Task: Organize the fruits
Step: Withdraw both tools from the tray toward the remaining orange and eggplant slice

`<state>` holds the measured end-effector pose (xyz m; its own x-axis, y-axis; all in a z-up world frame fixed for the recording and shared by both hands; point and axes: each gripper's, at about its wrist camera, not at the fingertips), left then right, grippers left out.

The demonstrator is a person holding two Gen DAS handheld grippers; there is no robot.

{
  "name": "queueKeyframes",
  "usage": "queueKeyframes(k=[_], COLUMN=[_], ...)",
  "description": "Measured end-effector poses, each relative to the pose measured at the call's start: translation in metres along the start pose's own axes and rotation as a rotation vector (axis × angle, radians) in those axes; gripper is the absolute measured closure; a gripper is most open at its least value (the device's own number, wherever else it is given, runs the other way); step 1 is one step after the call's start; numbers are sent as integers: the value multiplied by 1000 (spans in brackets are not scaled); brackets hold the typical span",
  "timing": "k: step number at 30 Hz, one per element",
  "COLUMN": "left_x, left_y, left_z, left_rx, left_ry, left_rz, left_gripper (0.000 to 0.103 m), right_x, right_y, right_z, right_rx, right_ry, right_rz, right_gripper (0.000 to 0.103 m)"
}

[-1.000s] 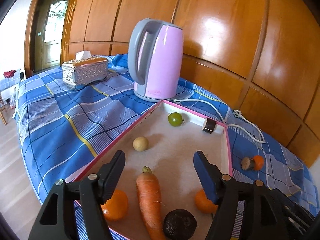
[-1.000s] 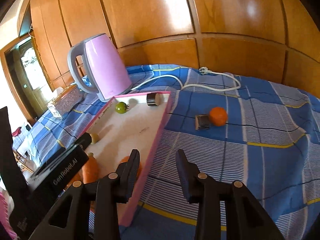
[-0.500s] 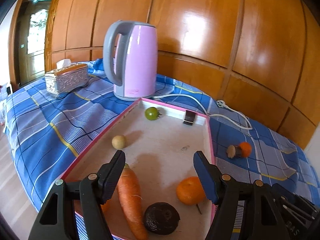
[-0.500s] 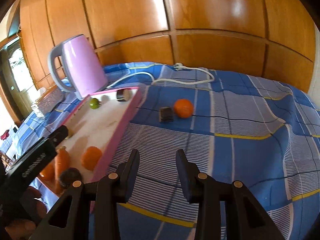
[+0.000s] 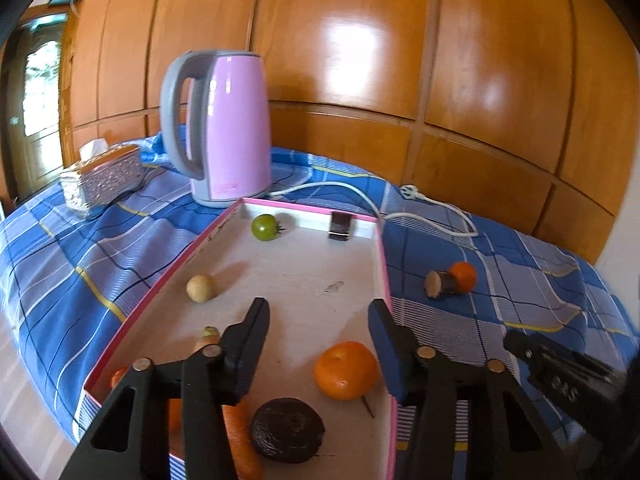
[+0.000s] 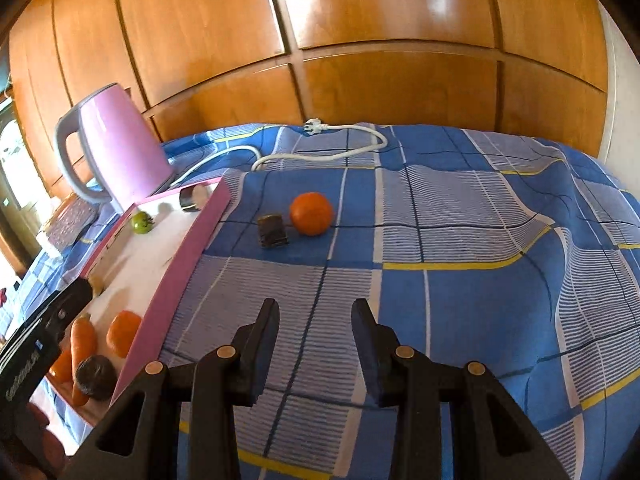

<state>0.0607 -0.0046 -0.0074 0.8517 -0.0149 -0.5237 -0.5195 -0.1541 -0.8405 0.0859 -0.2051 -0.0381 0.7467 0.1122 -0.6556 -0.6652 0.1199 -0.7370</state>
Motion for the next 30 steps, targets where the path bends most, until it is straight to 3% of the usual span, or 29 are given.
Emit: queueKeyframes(k=[9,15,30], left_x=[-1,-2,5], left_y=[3,6,2], left_z=[-13,-24,-27], left_rx=[54,102,69], left_ry=[53,89,113], left_rz=[2,10,30], left_gripper=[55,63,64], right_x=[16,28,78], right_y=[-9,-23,-55], right_z=[-10,-9,-4], right_rx=[60,53,44], right_ry=[-15,-41,-90], right_rz=[10,-4,34], right_gripper=[65,65,65])
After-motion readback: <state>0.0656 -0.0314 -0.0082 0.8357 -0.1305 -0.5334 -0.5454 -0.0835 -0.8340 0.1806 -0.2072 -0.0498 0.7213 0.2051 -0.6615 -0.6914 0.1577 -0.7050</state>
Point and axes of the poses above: each gripper's, at about its wrist camera, not at the fingertips, and x roughly the way its jaws point, z to its left, y to its underside, and after that the axes turned 3 degrees about -x, right-handed
